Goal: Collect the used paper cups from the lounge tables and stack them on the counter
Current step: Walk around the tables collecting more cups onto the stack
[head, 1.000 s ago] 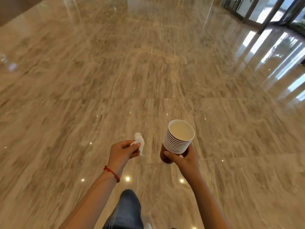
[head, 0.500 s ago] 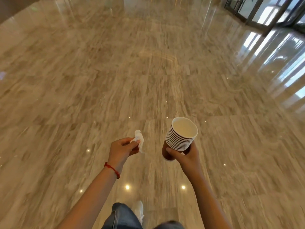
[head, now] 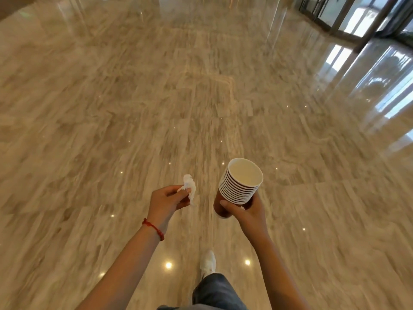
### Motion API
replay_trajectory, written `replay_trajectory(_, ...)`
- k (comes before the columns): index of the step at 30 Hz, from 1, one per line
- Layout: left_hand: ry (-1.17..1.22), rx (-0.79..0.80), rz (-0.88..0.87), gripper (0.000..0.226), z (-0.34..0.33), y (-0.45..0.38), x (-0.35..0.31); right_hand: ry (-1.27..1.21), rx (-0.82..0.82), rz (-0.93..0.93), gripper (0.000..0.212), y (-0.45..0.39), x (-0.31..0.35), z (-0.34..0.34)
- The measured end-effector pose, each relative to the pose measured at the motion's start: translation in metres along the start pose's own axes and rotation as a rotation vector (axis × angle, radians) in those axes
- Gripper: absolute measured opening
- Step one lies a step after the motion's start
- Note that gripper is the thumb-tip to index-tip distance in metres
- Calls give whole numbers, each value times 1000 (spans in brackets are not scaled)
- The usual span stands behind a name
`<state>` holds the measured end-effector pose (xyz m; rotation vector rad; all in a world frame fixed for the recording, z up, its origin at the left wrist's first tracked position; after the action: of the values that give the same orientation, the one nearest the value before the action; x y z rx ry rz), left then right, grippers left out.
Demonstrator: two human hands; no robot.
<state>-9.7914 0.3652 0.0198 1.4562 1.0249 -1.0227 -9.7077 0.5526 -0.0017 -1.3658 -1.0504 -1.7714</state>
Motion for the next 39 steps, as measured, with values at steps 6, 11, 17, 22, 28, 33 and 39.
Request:
replay_trajectory(6, 2, 9, -8, 12, -63, -106, -39, 38, 9, 0, 57, -126, 35, 18)
replay_trajectory(11, 29, 1, 18, 11, -94, -195, -55, 53, 26, -6, 58, -221, 53, 12)
replay_trajectory(17, 24, -10, 22, 9, -117, -335, -76, 64, 50, -16, 62, -358, 73, -20)
replay_trajectory(22, 27, -32, 33, 12, -133, -462, -114, 58, 68, -21, 70, -489, 113, -57)
replay_trajectory(28, -14, -27, 24, 9, -157, -598, -158, 22, 51, -21, 68, -623, 153, -81)
replay_trajectory(33, 0, -25, 47, 9, -189, -696, -173, 11, 16, -49, 61, -725, 162, -89)
replay_trajectory(39, -11, -6, 39, 9, -240, -827, -191, 14, 30, -33, 61, -866, 183, -99)
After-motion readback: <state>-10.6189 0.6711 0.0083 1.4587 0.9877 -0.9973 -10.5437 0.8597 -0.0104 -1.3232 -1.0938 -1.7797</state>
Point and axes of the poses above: each hand's wrist, its own y-axis away from the middle knuckle, its own z-axis out of the back of the hand, x = y × z, the point moved 1 cm from there along -y, towards the middle knuckle, and after that the axes turned 7 degrees about -z, right-handed, at the moved point
